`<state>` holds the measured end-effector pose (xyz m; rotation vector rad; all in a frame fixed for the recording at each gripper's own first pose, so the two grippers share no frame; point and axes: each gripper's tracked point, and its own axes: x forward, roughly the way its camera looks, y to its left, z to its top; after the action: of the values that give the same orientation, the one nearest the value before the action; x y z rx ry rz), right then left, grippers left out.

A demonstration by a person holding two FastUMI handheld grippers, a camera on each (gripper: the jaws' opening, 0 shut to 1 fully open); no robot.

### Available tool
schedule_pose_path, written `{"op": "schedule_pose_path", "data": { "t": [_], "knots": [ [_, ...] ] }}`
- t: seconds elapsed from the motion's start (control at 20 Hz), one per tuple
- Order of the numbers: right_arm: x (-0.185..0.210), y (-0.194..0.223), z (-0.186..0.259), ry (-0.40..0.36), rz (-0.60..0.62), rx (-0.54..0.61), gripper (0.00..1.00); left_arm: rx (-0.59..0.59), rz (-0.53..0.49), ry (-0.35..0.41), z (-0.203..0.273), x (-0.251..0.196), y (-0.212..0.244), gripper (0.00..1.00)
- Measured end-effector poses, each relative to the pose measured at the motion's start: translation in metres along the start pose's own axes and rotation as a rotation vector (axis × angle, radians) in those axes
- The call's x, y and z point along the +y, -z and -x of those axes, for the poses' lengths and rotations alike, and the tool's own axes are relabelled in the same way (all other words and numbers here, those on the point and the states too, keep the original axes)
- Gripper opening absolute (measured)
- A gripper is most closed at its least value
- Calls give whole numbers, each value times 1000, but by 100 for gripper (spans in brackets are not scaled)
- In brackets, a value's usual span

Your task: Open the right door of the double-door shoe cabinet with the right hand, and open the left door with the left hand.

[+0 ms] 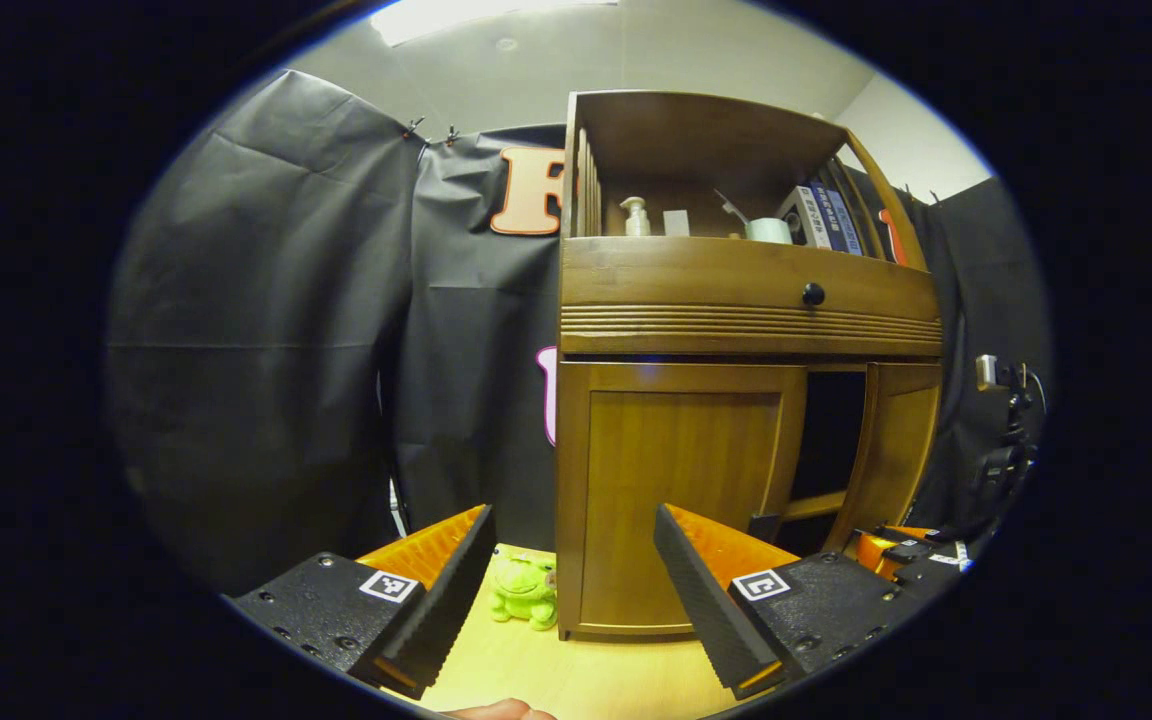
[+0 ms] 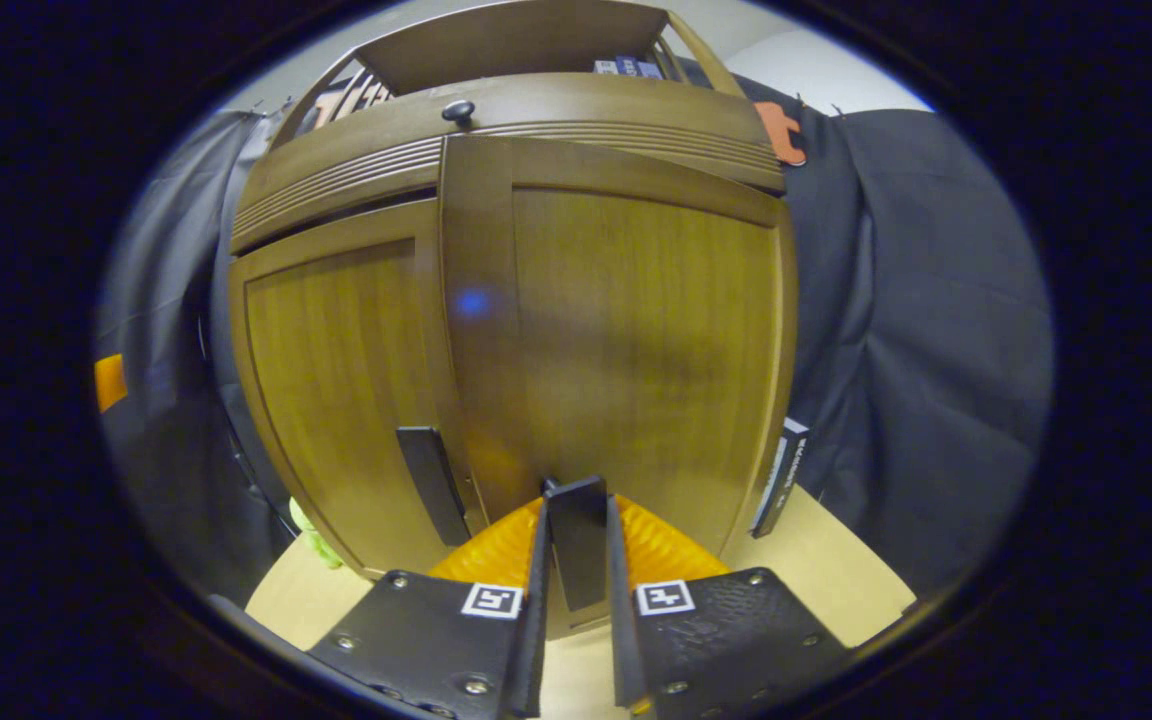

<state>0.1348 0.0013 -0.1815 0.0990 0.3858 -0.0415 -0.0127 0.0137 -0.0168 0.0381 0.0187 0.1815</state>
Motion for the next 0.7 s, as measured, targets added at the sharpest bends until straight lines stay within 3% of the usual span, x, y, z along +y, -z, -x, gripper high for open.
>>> {"op": "schedule_pose_path", "data": {
  "t": [0.05, 0.7],
  "knots": [
    [-1, 0, 3, 2, 3, 3, 23, -1, 2, 12, 1, -3, 0, 97],
    [-32, 0, 24, 142, -1, -6, 23, 38, 48, 156, -3, -48, 16, 98]
  ]
}}
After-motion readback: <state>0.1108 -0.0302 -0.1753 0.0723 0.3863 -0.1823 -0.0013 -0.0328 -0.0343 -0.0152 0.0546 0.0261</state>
